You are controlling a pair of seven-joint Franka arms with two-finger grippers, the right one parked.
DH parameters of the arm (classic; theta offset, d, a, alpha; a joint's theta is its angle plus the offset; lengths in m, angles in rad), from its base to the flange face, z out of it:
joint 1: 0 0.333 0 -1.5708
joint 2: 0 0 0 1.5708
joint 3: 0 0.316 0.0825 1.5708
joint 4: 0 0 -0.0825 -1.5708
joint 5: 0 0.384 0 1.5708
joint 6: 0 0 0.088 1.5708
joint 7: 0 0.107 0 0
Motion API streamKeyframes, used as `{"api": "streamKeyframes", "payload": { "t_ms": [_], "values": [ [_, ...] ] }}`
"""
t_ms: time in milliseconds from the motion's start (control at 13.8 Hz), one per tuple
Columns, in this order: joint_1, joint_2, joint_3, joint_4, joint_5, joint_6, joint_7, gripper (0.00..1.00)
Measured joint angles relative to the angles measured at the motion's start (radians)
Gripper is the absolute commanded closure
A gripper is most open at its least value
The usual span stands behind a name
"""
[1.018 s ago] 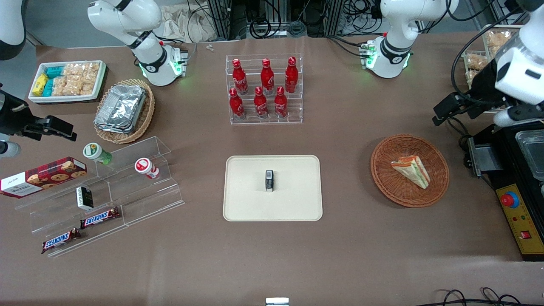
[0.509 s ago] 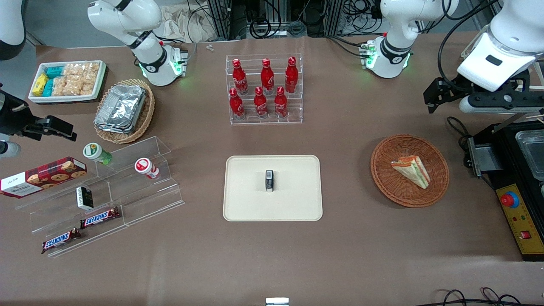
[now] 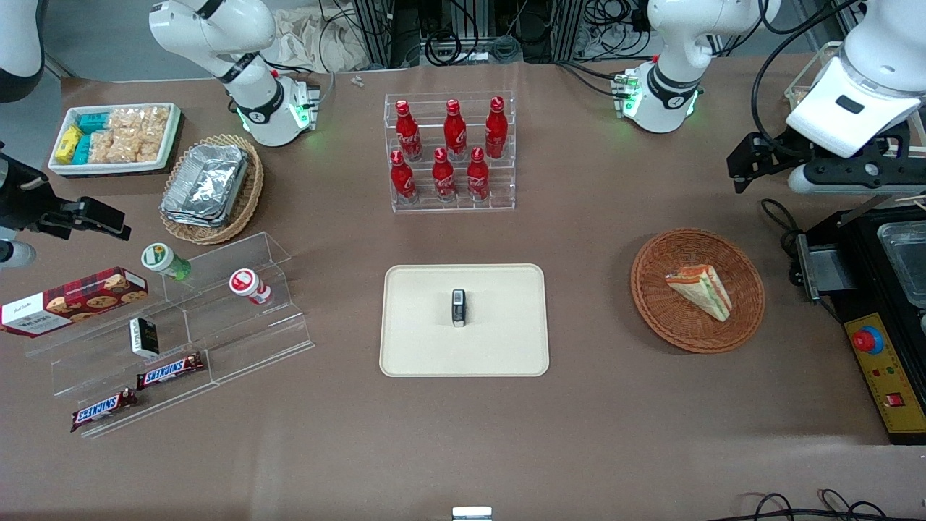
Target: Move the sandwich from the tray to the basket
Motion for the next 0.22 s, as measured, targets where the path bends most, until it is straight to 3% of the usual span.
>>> {"api": "streamKeyframes", "payload": {
  "t_ms": [218],
  "values": [
    [0.002,0.003,0.057,0.000,-0.070,-0.008,0.003,0.00]
  ]
}}
